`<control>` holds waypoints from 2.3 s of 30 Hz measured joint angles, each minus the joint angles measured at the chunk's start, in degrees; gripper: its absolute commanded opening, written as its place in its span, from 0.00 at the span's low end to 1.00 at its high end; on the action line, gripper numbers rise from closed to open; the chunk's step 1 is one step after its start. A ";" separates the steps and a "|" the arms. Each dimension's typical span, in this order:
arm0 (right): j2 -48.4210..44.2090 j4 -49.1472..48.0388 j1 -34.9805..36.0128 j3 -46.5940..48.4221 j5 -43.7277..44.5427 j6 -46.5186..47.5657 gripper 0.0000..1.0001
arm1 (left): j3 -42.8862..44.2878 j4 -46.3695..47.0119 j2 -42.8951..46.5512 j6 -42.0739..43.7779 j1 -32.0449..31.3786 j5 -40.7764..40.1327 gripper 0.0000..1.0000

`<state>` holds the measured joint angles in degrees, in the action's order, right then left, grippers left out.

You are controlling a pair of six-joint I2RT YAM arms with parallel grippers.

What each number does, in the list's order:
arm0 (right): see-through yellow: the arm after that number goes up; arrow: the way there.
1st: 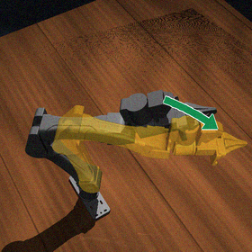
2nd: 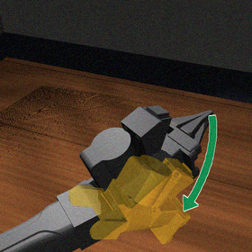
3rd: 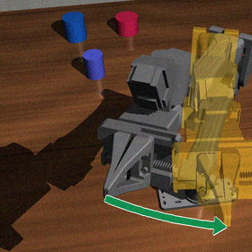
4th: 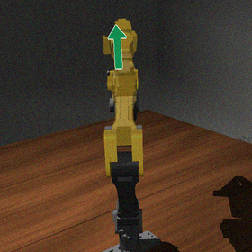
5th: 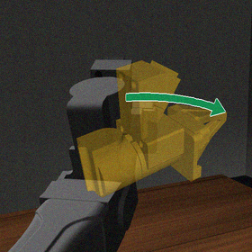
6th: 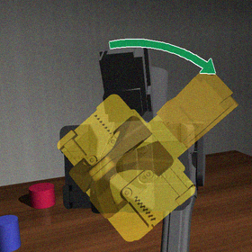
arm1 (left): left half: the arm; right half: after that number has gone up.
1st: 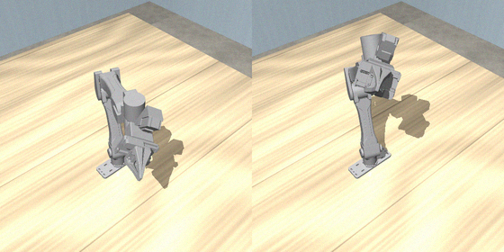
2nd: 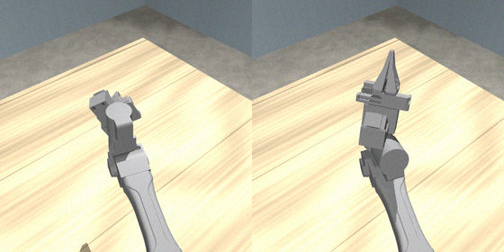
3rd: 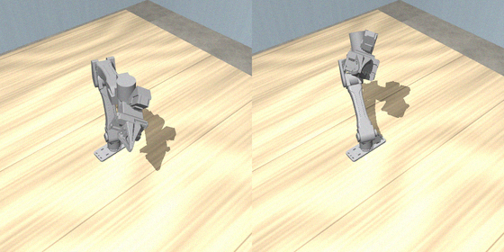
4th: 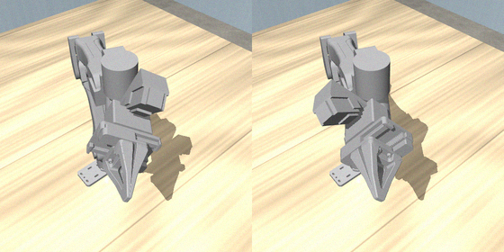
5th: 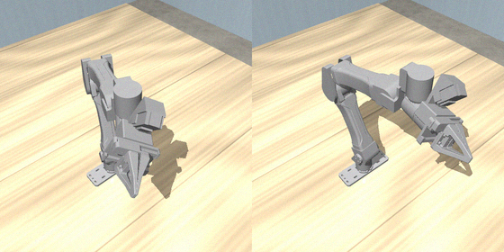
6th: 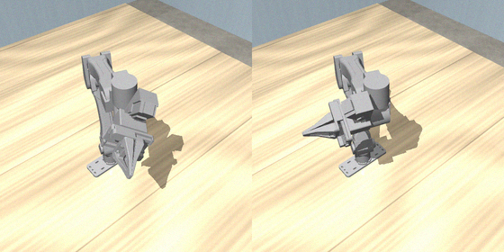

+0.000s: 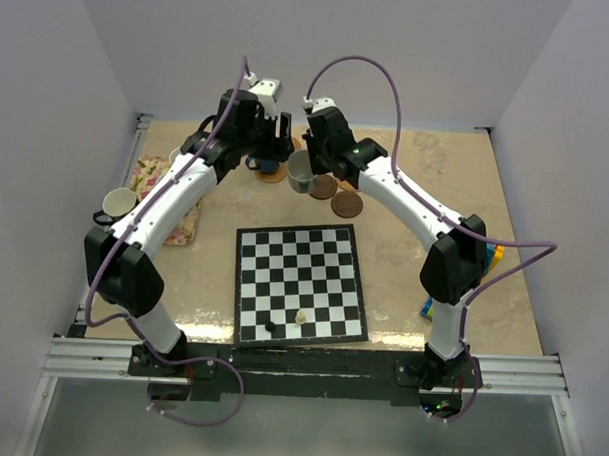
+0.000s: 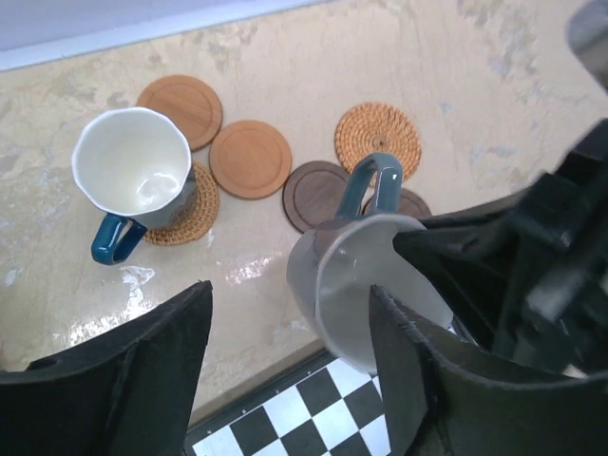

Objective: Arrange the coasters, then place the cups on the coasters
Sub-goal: Place the cup on the coaster.

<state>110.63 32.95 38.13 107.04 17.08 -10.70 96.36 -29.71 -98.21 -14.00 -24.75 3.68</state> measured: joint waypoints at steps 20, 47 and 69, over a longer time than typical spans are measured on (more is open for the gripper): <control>17.53 0.57 -7.04 21.22 1.97 -12.90 0.00 | -15.98 11.78 14.47 -3.43 12.00 -7.43 0.78; 28.68 -11.56 -7.08 25.62 5.92 -15.43 0.00 | -16.85 12.87 14.88 0.33 13.51 -8.22 0.79; 34.60 -17.16 -7.08 30.60 3.76 -14.95 0.00 | -16.85 12.79 12.37 2.64 14.45 -8.24 0.79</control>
<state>145.23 15.79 31.05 137.64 20.84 -25.65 79.50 -16.93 -85.84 -11.35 -10.31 -4.56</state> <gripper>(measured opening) 0.062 0.788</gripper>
